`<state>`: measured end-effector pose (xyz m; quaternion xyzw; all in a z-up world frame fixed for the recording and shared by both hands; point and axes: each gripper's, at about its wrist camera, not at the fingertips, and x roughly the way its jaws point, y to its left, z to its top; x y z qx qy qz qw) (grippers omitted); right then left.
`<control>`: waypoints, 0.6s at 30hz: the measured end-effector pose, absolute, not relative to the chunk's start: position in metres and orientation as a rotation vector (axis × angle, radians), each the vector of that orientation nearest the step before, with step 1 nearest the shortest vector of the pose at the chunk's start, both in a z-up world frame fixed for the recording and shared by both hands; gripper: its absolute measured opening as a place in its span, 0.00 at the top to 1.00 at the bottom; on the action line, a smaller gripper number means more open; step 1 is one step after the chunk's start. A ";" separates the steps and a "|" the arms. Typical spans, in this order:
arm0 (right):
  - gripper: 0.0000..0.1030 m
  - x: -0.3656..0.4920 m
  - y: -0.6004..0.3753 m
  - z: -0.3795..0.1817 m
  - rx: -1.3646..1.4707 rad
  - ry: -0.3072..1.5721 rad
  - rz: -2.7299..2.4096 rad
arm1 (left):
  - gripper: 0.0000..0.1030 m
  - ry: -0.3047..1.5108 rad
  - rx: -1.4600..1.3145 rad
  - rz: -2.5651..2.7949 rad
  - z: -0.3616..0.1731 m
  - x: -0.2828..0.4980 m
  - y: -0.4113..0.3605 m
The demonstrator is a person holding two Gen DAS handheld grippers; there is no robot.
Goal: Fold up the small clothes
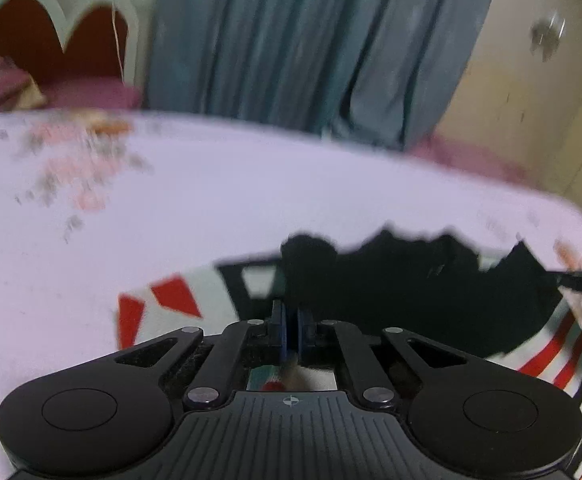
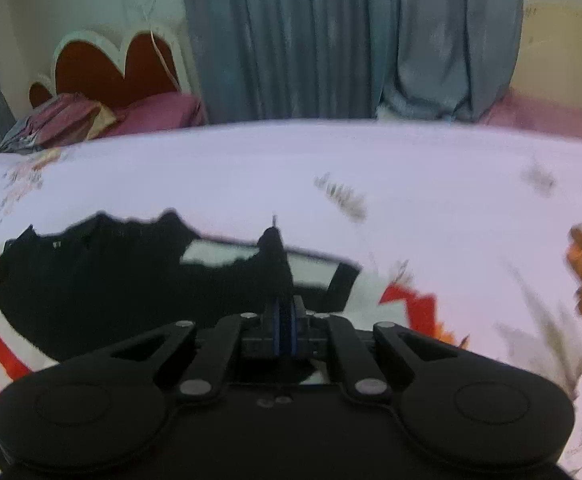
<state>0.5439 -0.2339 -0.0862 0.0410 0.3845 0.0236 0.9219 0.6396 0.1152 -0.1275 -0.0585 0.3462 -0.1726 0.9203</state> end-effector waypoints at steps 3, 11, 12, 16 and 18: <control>0.96 0.535 -0.236 -0.071 0.100 0.694 0.050 | 0.96 0.635 -0.126 -0.304 -0.120 0.625 0.121; 0.95 0.555 -0.252 -0.110 0.162 0.788 -0.024 | 0.96 0.734 -0.043 -0.161 -0.146 0.636 0.110; 0.96 0.555 -0.252 -0.110 0.163 0.789 -0.026 | 0.96 0.734 -0.039 -0.163 -0.145 0.636 0.110; 0.50 0.546 -0.239 -0.090 0.111 0.756 -0.061 | 0.63 0.699 -0.017 -0.138 -0.120 0.623 0.103; 0.57 0.529 -0.218 -0.072 0.092 0.668 0.013 | 0.29 0.612 0.014 -0.172 -0.107 0.608 0.084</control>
